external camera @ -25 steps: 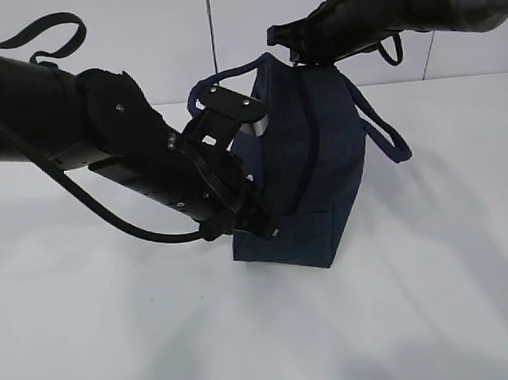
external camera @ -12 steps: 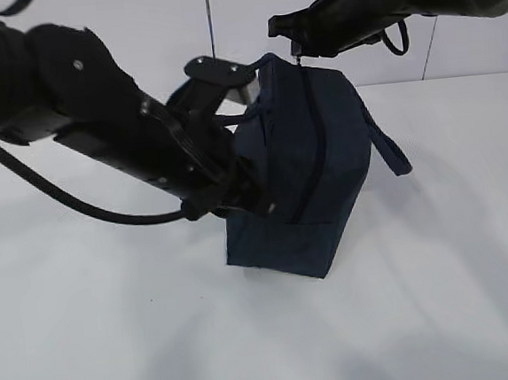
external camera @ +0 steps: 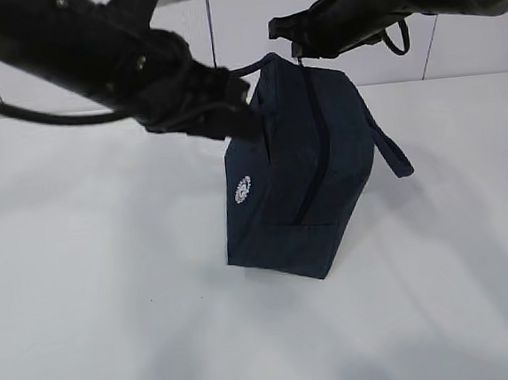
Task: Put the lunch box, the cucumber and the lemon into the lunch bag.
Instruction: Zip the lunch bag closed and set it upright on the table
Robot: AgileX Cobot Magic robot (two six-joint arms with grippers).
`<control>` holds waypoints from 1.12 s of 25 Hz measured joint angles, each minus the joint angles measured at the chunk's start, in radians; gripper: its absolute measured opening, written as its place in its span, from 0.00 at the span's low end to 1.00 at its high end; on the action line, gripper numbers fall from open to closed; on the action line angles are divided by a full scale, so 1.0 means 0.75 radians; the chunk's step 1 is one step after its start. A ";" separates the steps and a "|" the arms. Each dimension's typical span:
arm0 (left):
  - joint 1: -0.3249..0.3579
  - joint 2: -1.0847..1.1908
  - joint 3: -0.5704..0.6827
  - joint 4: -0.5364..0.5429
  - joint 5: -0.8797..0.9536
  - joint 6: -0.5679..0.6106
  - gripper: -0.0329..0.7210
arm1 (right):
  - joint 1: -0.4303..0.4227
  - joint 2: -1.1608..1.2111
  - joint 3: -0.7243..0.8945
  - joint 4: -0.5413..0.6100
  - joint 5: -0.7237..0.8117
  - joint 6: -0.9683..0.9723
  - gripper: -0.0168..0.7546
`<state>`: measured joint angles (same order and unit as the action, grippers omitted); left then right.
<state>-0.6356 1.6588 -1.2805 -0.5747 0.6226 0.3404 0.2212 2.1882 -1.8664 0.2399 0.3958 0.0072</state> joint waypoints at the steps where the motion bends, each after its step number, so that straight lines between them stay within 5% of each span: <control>1: 0.006 0.000 -0.040 0.000 0.010 -0.020 0.48 | 0.000 0.000 0.000 0.000 0.003 0.000 0.04; 15: 0.124 0.395 -0.690 0.010 0.364 -0.255 0.53 | -0.005 0.000 0.000 -0.002 0.029 -0.010 0.04; 28: 0.127 0.682 -0.945 -0.028 0.446 -0.300 0.51 | -0.005 0.000 0.000 -0.003 0.033 -0.010 0.04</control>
<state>-0.5405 2.1706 -1.9895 -0.5957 0.9571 0.1153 0.2173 2.1882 -1.8664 0.2377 0.4203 0.0000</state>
